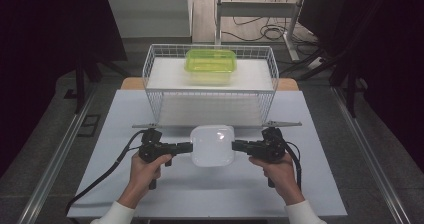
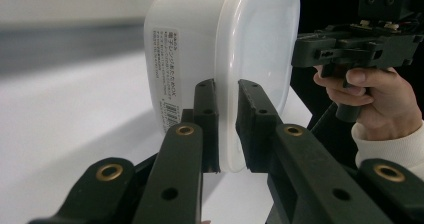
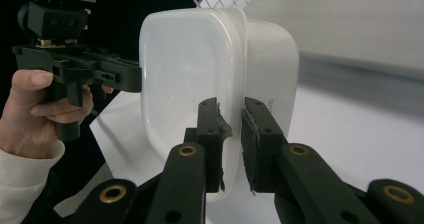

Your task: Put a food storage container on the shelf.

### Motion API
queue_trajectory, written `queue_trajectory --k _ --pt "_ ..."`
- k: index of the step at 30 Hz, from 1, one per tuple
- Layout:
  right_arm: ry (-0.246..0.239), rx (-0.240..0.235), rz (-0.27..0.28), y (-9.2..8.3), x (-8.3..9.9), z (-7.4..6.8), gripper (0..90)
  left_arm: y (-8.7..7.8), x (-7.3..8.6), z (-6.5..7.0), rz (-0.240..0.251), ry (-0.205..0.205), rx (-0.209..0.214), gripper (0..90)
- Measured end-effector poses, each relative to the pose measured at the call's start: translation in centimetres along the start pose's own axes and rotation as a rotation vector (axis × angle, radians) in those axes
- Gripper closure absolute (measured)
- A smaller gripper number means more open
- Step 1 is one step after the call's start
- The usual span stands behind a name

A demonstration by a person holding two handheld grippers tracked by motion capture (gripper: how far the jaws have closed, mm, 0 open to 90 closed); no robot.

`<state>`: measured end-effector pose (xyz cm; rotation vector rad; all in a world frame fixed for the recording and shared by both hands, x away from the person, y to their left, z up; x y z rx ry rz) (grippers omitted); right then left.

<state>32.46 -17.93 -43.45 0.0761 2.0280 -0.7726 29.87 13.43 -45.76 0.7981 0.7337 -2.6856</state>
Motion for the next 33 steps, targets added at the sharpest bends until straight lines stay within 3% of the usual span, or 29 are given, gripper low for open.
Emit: queue_trajectory --k 12,18,33 --pt "-0.058 0.014 0.041 -0.8 -0.9 -1.1 78.9 -0.9 -0.6 1.4 0.026 0.06 -0.022 79.5" --pt "-0.079 0.011 0.064 -1.2 -1.6 -1.4 78.9 -1.3 -1.4 1.9 0.035 0.073 -0.005 79.6" --pt "-0.152 0.006 0.127 -2.7 -6.6 -2.9 78.9 -3.7 -5.8 4.4 0.078 0.131 0.001 79.1"
Point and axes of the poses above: each handheld gripper's, and its own axes: y roughly forward along the jaws, x roughly out of its underside, z roughly to its right, the point moved 2 cm from there along y, roughly forward along the jaws, and after that the axes turned 9 degrees about -y, right-handed, at the moved point
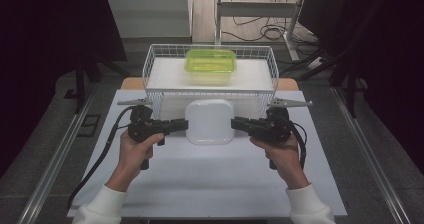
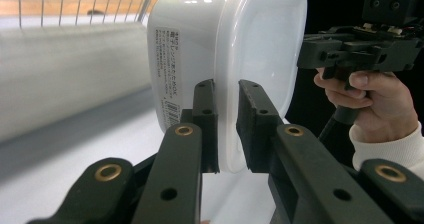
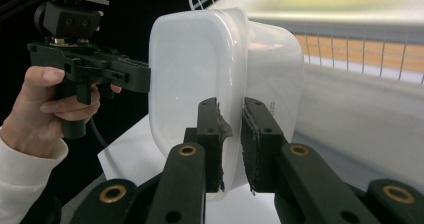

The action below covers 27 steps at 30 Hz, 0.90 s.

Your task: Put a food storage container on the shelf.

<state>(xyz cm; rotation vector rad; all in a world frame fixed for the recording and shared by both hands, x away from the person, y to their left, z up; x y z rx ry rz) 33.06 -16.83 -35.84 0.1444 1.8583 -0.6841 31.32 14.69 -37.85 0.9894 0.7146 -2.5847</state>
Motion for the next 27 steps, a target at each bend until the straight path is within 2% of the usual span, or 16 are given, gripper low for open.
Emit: queue_trajectory --k 10,20,23,27 --pt "-0.042 0.007 0.031 -1.1 -3.6 -0.2 78.9 -0.7 -3.4 1.4 0.023 0.026 0.005 78.7" --pt "-0.052 0.004 0.072 -1.4 -6.5 0.3 79.0 -1.2 -6.7 2.4 0.046 0.064 -0.001 78.6" --pt "-0.052 -0.001 0.082 -1.5 -7.3 0.5 79.0 -1.2 -7.5 2.5 0.05 0.061 0.005 78.5" --pt "-0.058 0.006 0.089 -1.4 -8.4 0.8 79.1 -1.3 -8.9 2.8 0.056 0.081 -0.014 78.4"
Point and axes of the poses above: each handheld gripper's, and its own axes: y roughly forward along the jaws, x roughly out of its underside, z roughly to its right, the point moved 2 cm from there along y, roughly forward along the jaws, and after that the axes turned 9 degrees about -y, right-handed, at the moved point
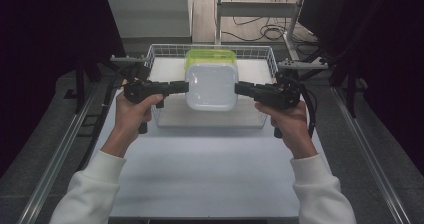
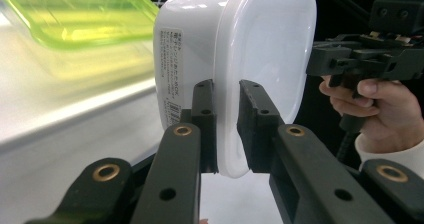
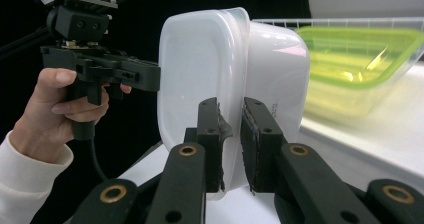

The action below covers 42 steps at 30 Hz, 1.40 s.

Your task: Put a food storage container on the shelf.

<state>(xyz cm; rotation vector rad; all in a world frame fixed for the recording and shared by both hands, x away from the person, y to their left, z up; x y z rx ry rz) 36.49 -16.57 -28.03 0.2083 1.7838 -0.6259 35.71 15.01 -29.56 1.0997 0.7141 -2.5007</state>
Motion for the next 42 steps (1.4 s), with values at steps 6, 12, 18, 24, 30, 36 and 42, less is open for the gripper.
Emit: queue_trajectory --k 6,12,18,24,30,36,42 --pt "0.002 -0.006 0.024 0.8 -1.8 1.1 79.1 0.0 -2.6 -0.5 0.007 0.011 -0.017 78.4" --pt "0.023 -0.006 0.036 2.3 -3.0 2.8 79.3 0.4 -4.7 -1.5 0.006 0.015 -0.043 78.3" --pt "0.035 0.0 0.033 3.1 -4.0 4.1 79.4 1.2 -6.2 -2.4 0.016 0.0 -0.046 78.1" --pt "0.067 -0.012 0.05 3.5 -4.1 5.6 79.7 2.3 -7.0 -3.5 0.006 -0.026 -0.036 77.9" --pt "0.09 -0.026 0.06 3.8 -4.8 6.8 80.4 2.9 -7.9 -4.3 -0.006 -0.059 -0.021 77.9" --pt "0.107 -0.024 0.041 5.0 -5.8 7.8 80.4 3.1 -9.1 -5.5 -0.011 -0.079 -0.032 77.8" --pt "0.135 -0.018 0.018 6.2 -6.2 8.8 80.4 3.5 -9.8 -6.5 -0.024 -0.098 -0.044 77.7"
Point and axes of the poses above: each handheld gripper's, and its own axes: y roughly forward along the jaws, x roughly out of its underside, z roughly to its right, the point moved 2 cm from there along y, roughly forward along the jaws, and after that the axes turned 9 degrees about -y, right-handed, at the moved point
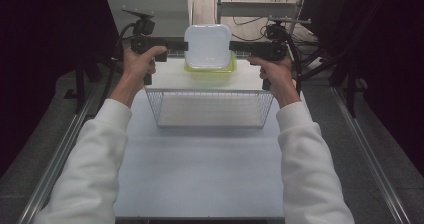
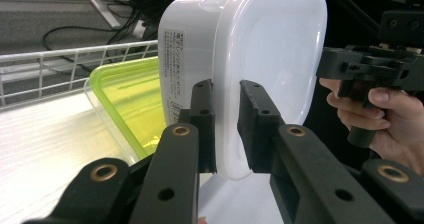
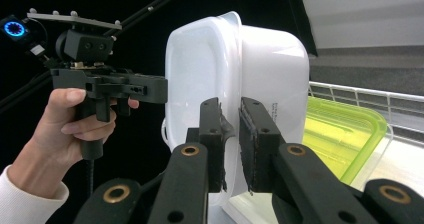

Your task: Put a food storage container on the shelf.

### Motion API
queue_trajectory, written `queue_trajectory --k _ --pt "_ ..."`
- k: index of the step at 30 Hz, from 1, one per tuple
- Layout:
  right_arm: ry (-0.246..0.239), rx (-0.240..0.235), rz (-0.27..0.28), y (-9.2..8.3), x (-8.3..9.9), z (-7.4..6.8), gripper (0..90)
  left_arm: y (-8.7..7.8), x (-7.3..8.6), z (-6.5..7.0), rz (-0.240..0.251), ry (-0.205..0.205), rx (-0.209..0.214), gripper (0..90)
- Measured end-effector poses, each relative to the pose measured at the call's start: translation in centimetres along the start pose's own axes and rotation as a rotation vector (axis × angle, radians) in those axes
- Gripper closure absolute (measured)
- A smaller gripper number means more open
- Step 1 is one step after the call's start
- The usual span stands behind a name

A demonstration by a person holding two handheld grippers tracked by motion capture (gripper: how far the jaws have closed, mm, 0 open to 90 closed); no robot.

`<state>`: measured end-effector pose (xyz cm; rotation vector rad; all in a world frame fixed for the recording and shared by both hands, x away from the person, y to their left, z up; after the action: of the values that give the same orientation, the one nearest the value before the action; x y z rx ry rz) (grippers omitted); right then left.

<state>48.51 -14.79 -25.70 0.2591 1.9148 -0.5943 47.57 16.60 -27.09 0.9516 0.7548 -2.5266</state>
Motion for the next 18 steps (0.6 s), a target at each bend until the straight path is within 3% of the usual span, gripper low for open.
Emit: queue_trajectory --k 10,18 --pt "0.08 0.006 -0.011 0.8 0.4 1.6 80.0 0.8 -0.2 -0.7 -0.014 -0.069 -0.01 78.0" --pt "0.185 -0.012 0.003 1.1 0.4 2.6 79.5 0.9 -0.6 -1.3 -0.025 -0.146 0.023 78.4"
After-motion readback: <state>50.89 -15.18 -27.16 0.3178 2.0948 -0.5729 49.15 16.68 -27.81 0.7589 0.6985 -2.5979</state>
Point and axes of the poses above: each handheld gripper's, and its own axes: y roughly forward along the jaws, x roughly out of its underside, z roughly to its right, the point moved 2 cm from there along y, roughly forward along the jaws, and after that the axes turned 9 degrees about -y, right-handed, at the moved point
